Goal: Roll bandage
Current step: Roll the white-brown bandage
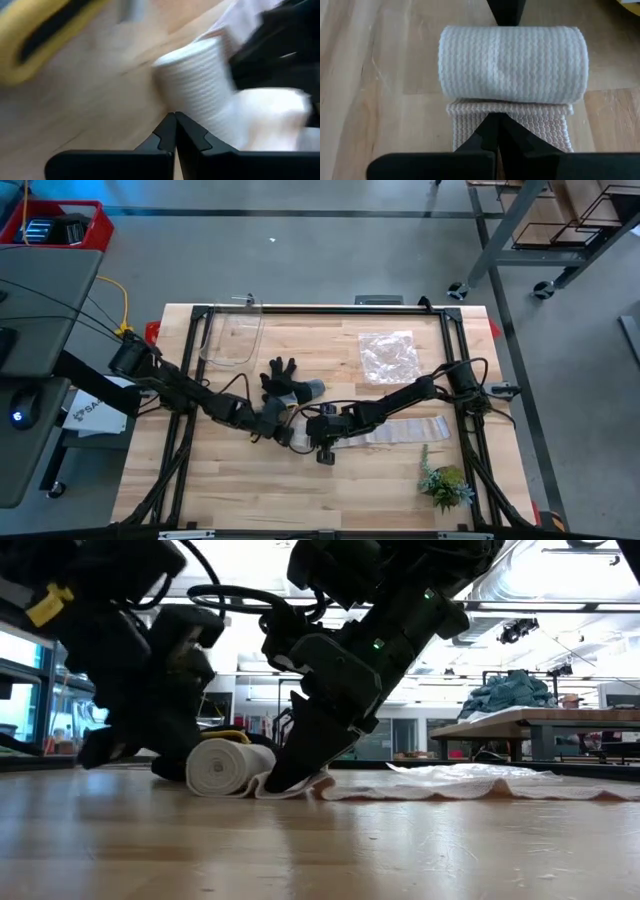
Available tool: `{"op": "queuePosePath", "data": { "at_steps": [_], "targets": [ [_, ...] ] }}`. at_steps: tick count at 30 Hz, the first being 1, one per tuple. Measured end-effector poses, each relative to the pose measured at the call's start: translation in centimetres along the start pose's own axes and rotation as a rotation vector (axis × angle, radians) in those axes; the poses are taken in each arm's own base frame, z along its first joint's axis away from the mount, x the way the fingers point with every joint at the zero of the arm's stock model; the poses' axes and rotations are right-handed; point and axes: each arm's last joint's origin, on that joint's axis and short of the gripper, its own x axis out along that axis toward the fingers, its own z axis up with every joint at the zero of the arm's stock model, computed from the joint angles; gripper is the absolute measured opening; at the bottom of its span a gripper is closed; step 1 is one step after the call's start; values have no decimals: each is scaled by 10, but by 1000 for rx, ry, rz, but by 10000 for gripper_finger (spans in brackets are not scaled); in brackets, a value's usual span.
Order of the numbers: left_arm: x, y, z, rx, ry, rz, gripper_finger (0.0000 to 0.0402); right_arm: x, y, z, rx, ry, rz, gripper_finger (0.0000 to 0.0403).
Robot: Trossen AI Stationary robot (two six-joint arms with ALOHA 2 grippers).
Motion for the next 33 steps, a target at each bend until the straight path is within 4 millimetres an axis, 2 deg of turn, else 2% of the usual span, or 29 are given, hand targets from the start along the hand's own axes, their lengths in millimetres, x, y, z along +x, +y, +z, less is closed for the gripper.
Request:
{"op": "queuePosePath", "data": {
  "at_steps": [4,10,15,20,25,33],
  "targets": [
    [0,7,-1,2,2,71,0,0,3,-1,-11,-2,0,0],
    [7,8,1,-59,-27,63,0,0,5,-1,-17,-5,5,0],
    [20,4,1,-110,-54,13,0,0,5,0,-17,-13,-6,0],
    [25,-11,4,-86,-57,-20,0,0,6,1,-17,-32,1,0],
    [18,-27,8,-49,-52,-102,0,0,6,2,-16,-44,-1,0],
    [-3,-38,10,-39,-36,-175,0,0,5,2,-15,-54,-26,0]
  ]
}}
